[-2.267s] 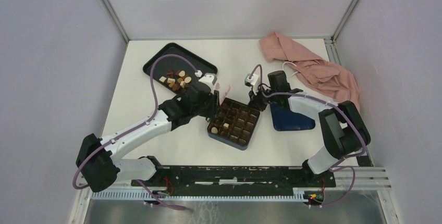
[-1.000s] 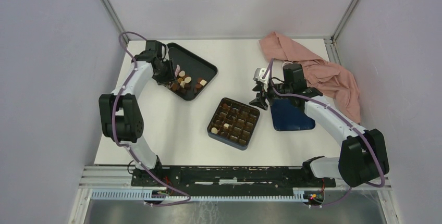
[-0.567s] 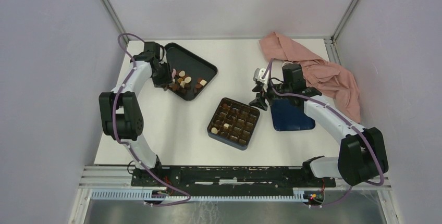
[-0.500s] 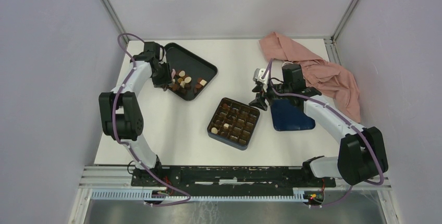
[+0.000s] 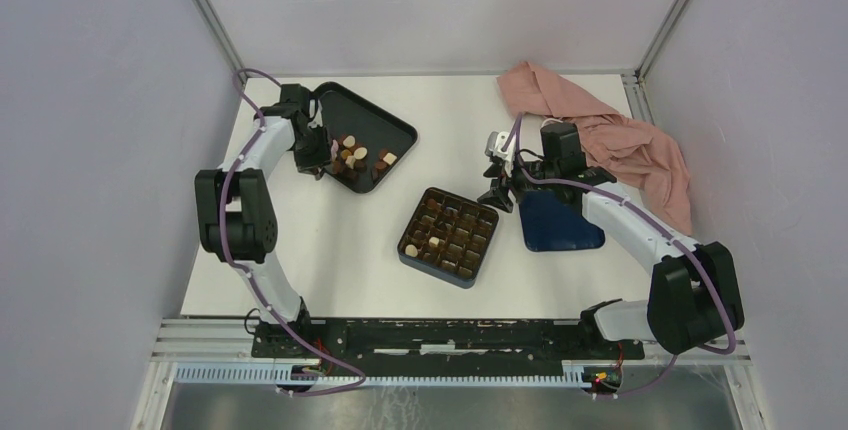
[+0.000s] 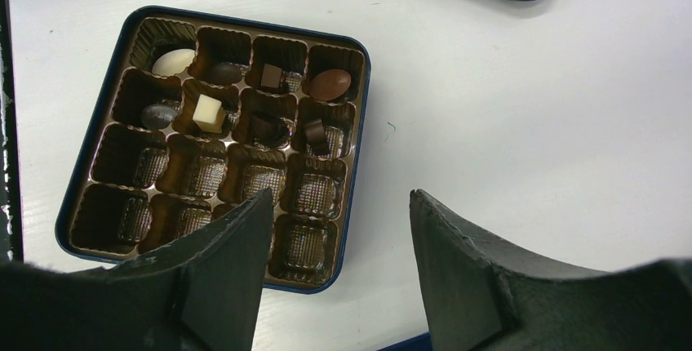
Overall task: Pack the chocolate
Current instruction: Pick up the fake chocolate from the plate.
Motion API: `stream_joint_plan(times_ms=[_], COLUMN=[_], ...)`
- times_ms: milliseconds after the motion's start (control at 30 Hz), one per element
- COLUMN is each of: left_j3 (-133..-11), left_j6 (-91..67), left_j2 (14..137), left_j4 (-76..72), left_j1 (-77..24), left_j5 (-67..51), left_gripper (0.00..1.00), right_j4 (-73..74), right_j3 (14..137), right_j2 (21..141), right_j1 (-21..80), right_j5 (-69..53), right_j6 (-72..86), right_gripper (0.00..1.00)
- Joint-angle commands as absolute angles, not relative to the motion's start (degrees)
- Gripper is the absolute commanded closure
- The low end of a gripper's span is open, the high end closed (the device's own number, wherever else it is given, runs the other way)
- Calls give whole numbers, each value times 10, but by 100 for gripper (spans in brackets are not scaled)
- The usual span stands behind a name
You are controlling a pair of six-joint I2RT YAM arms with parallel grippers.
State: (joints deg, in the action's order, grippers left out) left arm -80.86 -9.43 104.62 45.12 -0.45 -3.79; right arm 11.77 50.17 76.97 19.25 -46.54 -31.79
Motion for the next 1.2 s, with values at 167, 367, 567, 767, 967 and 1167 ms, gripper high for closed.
stream_joint_plan(times_ms=[167, 367, 567, 767, 967, 1167], left_j3=[-797, -785, -793, -810, -814, -812], left_j6=[-67, -69, -76, -81, -90, -95], left_j2=[1013, 999, 989, 997, 984, 979], left_j4=[461, 461, 452, 451, 449, 455], left_j1=[-4, -4, -4, -4, -3, -1], left_j5=[-81, -97, -134, -133, -75, -66], left_gripper=[57, 59, 60, 60, 60, 59], right_j4=[113, 114, 114, 115, 116, 118], right_j3=[522, 522, 522, 523, 523, 524], right_j2=[777, 778, 779, 778, 779, 781], right_j1=[191, 191, 190, 191, 190, 191], right_j5=[-482, -483, -483, -484, -485, -488], right_j6=[-325, -325, -325, -326, -327, -326], right_gripper=[32, 32, 33, 33, 32, 32])
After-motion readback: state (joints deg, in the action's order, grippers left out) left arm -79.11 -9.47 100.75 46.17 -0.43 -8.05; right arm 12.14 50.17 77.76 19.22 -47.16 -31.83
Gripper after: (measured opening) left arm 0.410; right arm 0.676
